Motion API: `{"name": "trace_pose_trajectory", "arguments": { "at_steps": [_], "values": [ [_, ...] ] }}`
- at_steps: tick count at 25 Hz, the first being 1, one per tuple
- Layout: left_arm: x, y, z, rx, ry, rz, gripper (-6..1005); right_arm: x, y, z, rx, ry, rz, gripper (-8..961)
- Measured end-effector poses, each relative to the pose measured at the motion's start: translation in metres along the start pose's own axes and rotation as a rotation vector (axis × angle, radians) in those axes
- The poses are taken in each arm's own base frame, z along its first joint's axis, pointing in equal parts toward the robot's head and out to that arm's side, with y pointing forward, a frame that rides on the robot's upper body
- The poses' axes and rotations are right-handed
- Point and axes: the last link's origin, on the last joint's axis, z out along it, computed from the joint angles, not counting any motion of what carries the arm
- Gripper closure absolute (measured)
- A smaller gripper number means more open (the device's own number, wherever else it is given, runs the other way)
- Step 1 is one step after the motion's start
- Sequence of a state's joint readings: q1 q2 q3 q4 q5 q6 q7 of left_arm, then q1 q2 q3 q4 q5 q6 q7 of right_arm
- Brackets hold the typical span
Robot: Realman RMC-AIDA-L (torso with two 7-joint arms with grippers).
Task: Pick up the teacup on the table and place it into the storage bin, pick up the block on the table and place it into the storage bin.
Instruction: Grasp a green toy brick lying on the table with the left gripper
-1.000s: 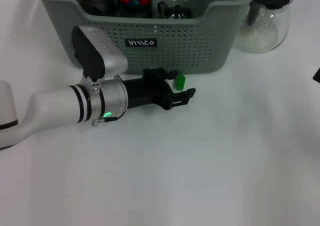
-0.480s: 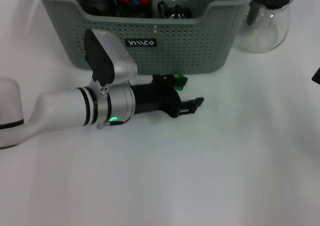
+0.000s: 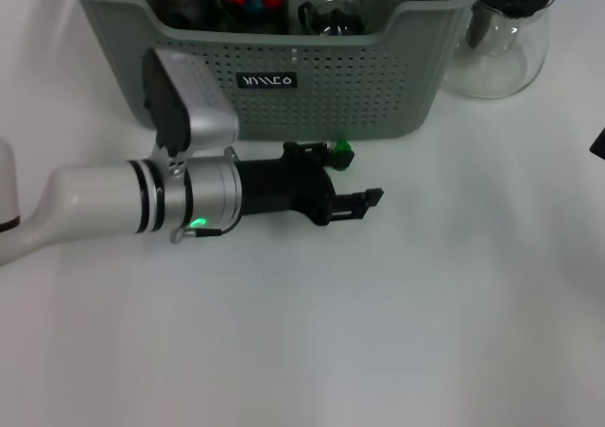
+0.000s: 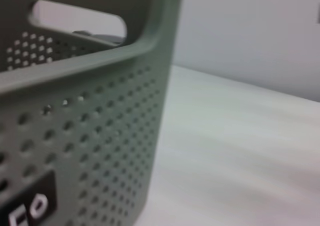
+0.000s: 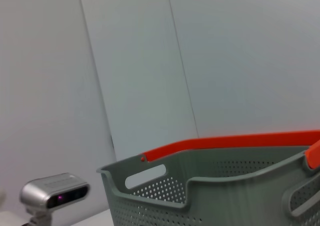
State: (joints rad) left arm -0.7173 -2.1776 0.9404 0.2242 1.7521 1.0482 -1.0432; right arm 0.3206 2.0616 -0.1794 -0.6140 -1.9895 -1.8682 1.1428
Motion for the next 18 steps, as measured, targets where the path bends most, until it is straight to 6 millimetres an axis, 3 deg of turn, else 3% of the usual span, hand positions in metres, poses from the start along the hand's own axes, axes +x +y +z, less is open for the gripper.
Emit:
{"name": "trace_pose_trajectory", "arguments": {
  "at_steps": [18],
  "values": [
    [0.0037, -0.007, 0.0053, 0.036, -0.024, -0.004, 311, 0.002, 0.0023, -0.0022, 0.003, -0.005, 0.007, 101]
  ]
}}
